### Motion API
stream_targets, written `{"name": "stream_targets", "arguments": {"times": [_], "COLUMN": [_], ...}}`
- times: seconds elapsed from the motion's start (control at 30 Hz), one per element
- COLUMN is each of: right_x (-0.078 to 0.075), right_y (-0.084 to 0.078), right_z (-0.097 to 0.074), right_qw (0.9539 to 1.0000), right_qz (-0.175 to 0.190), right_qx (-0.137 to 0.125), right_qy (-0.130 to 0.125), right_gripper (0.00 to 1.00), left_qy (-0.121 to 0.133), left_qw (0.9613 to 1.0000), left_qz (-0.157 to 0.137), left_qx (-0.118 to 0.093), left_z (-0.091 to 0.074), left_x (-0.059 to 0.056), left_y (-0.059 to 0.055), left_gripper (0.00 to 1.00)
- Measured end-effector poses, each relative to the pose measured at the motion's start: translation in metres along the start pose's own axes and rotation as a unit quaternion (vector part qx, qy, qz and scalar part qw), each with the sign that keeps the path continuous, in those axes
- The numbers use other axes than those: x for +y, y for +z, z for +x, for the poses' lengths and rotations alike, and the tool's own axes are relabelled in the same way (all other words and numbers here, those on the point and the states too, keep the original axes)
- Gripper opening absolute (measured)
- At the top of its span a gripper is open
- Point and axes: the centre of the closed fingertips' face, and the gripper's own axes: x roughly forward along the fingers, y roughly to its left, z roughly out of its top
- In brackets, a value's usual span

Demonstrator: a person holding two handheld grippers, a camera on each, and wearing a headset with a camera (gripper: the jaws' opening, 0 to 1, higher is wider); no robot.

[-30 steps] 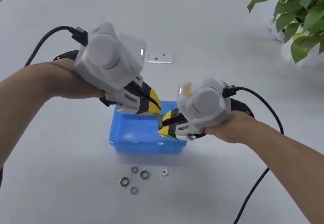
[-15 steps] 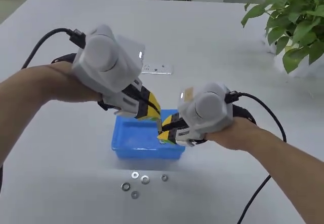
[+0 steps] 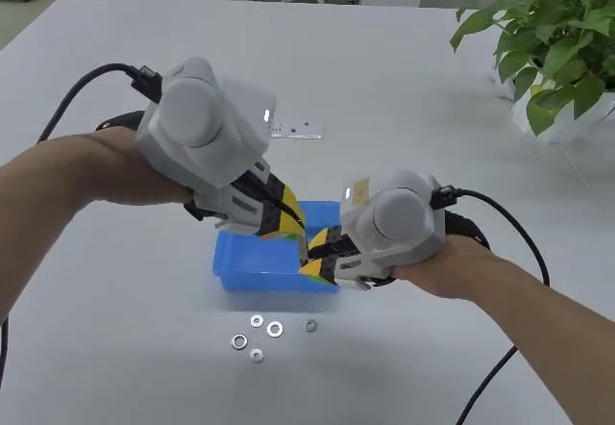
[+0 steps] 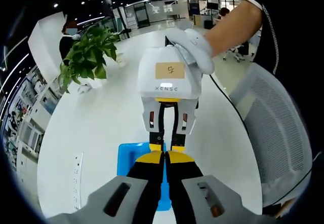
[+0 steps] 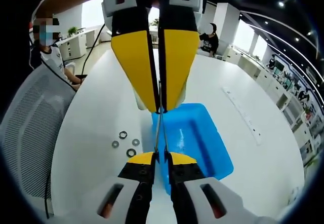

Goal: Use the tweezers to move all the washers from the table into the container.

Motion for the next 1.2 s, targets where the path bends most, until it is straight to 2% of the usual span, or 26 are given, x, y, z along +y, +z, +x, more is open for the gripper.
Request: {"name": "stream_targets", "arguments": {"times": [0.73,1.2], "right_x": [0.012,0.029], "right_y": [-0.005,-0.019], "right_z": [-0.004,0.005], "right_qw": [1.0,0.9999], "right_qz": [0.005,0.012], "right_qx": [-0.005,0.002], "right_qy": [-0.006,0.006], "right_gripper": [0.12,0.12], "left_qy": [-0.007,-0.024], "left_qw": [1.0,0.9997], "left_qz": [0.005,-0.003], "left_qx": [-0.001,-0.003], "left_z": [0.006,0.018], "left_x": [-0.012,-0.026], "left_y": [0.004,-0.004], "left_gripper": [0.05,0.05]}}
